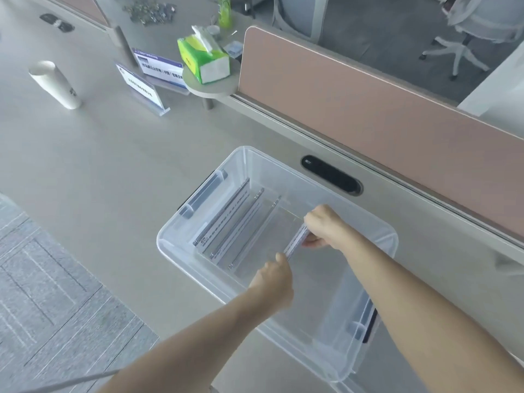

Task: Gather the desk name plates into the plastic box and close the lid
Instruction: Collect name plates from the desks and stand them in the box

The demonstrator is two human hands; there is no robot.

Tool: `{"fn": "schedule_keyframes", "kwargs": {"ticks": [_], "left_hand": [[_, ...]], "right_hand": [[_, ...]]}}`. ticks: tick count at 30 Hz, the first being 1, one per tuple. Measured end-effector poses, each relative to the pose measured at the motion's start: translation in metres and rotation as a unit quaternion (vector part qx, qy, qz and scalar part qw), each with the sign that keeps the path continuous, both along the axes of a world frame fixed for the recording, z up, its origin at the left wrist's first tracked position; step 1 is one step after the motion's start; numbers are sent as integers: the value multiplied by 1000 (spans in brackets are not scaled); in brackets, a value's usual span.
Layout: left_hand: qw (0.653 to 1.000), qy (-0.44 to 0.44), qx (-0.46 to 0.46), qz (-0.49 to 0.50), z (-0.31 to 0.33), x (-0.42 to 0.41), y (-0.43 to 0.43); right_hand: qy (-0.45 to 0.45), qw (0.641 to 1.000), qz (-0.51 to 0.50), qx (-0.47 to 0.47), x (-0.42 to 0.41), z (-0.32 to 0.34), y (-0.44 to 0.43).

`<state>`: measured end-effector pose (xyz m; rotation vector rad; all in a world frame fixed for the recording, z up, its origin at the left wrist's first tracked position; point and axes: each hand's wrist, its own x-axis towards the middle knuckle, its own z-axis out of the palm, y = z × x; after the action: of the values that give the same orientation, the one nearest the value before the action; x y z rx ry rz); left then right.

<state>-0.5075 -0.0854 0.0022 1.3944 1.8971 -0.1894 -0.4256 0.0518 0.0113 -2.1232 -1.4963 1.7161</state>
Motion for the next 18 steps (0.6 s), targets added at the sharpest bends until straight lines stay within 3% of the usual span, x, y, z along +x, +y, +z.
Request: {"fn": "schedule_keyframes", "kwargs": {"ticks": [8, 18], "left_hand": [[998, -8, -24, 60, -10, -12, 10], [997, 1, -23, 77, -14, -17, 13]], "right_hand": [[52, 995, -9, -88, -16, -25, 14], [59, 993, -17, -98, -22, -43, 22]]}}
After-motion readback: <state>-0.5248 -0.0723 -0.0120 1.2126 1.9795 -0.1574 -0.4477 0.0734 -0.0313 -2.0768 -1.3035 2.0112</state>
